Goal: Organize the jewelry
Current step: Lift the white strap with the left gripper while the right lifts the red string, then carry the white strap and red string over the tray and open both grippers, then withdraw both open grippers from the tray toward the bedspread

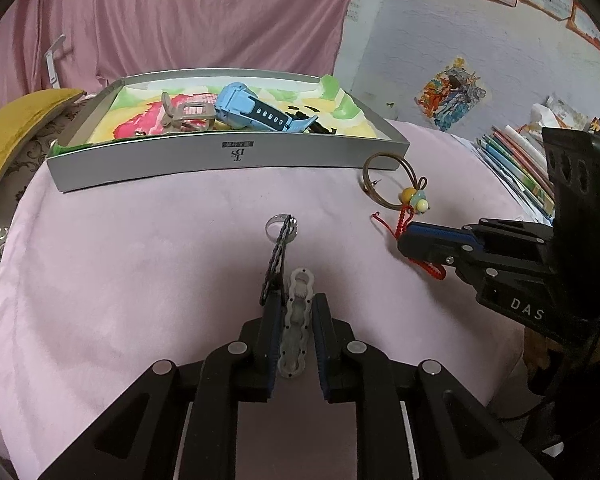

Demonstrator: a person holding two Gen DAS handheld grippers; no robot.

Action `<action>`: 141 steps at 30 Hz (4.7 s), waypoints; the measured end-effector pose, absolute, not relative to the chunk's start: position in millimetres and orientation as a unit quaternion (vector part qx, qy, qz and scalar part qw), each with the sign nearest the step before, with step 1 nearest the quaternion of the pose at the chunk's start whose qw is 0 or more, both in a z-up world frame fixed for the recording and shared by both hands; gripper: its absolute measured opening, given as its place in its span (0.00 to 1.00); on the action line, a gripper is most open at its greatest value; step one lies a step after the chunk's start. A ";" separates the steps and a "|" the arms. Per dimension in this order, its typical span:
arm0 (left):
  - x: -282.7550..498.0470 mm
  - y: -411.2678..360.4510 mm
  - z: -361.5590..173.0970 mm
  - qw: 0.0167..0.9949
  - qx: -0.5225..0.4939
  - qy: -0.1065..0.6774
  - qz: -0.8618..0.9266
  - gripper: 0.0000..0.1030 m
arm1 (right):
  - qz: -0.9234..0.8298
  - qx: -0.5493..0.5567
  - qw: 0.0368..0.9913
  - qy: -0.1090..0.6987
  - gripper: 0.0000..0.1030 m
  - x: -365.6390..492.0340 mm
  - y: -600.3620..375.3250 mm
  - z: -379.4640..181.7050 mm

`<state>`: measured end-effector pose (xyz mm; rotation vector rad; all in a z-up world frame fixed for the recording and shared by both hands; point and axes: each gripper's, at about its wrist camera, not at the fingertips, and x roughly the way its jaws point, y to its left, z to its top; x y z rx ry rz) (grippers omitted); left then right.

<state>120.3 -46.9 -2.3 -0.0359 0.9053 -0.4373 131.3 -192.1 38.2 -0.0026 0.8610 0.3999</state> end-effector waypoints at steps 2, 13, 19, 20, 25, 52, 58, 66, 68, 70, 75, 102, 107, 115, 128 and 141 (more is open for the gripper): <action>117.7 -45.6 -2.2 0.877 -0.017 0.433 -0.209 0.17 | 0.194 0.000 0.889 0.416 0.06 130.9 -191.4 37.2; 107.0 -52.3 -0.7 0.875 0.011 0.438 -0.205 0.21 | 0.194 0.003 0.885 0.423 0.07 127.1 -190.5 31.2; 106.5 -64.4 0.2 0.877 0.051 0.440 -0.188 0.12 | 0.194 0.009 0.887 0.420 0.07 123.9 -190.5 31.4; 107.3 -64.3 0.3 0.877 0.050 0.441 -0.187 0.12 | 0.194 0.009 0.888 0.417 0.07 122.6 -190.9 32.8; 102.2 -59.0 3.6 0.879 0.015 0.430 -0.205 0.12 | 0.188 0.014 0.898 0.397 0.07 119.7 -195.6 43.9; 165.5 -47.5 78.8 0.978 -0.040 0.158 -0.127 0.12 | 0.091 0.009 0.987 0.133 0.07 165.9 -195.8 124.0; 192.2 -45.3 74.4 0.979 -0.033 0.165 -0.112 0.12 | 0.085 -0.002 0.986 0.141 0.07 189.6 -187.4 118.8; 218.9 -43.0 56.9 0.970 -0.049 0.214 -0.108 0.12 | 0.090 0.005 0.978 0.188 0.07 210.3 -187.1 104.2; 222.6 -41.9 52.1 0.966 -0.053 0.227 -0.109 0.12 | 0.092 0.011 0.975 0.204 0.07 217.9 -189.9 99.0; 225.7 -42.4 48.8 0.963 -0.055 0.241 -0.111 0.12 | 0.098 0.018 0.969 0.227 0.07 224.5 -191.3 93.5; 233.0 -42.5 40.1 0.951 -0.059 0.280 -0.116 0.12 | 0.110 0.040 0.952 0.283 0.07 240.2 -194.8 78.3; 239.5 -43.3 29.2 0.923 -0.066 0.360 -0.116 0.13 | 0.115 0.095 0.922 0.357 0.28 252.0 -205.3 51.0; 228.1 -37.0 35.5 0.930 -0.076 0.338 -0.118 0.31 | 0.101 0.087 0.940 0.314 0.35 233.5 -209.1 68.6; 198.2 -24.7 51.0 0.949 -0.098 0.279 -0.111 0.77 | 0.088 0.085 0.961 0.249 0.68 194.7 -222.0 91.5; 151.4 -18.9 61.7 0.967 -0.083 0.220 -0.097 0.98 | 0.091 0.048 0.980 0.172 0.98 128.8 -228.8 111.1; 117.8 -16.6 50.0 0.966 -0.071 0.229 -0.100 0.99 | 0.086 0.015 0.975 0.205 0.98 107.9 -240.1 107.3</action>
